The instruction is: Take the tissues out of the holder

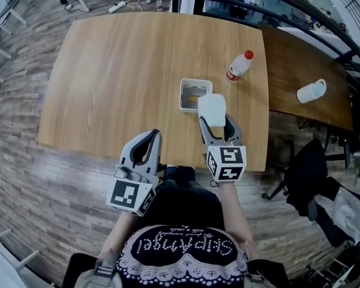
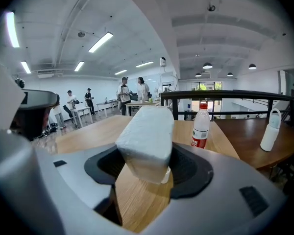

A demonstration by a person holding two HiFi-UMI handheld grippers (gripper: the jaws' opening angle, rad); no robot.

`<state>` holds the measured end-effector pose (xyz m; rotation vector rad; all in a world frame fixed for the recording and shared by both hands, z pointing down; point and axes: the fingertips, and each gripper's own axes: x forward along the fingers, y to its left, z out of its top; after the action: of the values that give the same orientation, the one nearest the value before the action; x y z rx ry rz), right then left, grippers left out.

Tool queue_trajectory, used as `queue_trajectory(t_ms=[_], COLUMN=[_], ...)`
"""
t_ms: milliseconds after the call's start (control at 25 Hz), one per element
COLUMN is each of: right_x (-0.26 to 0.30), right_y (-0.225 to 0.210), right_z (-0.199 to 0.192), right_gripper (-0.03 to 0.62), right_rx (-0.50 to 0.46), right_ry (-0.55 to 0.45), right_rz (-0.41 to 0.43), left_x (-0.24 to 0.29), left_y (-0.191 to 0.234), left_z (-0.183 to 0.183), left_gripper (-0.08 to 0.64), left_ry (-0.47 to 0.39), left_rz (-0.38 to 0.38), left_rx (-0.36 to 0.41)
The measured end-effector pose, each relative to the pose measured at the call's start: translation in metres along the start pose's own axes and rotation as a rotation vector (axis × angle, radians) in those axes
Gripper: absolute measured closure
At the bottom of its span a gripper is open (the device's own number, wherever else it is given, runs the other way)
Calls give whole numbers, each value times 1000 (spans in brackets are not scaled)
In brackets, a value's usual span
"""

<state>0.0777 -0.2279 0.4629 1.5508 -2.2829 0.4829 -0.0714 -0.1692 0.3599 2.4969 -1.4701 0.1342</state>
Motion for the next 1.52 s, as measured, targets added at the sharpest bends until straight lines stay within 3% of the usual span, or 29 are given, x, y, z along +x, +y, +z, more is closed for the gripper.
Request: queue_trajectory(t_ms=[360,840,1520], right_x=[-29,-86,-137], right_y=[-5,-18,-5], right_z=[-3,2,2], right_gripper=[318,316,316], right_rx=[0,116,110], right_ry=[-19,-85,-150], right_rz=[-16,-10,-37], left_x=[-3,-7,-10], left_y=[-16,-19,-29], left_z=[5,6,4], left_gripper=[554,554,554], left_ry=[-16,-20,-18], left_rz=[-31,-27,-54], left_rx=[11,20,20])
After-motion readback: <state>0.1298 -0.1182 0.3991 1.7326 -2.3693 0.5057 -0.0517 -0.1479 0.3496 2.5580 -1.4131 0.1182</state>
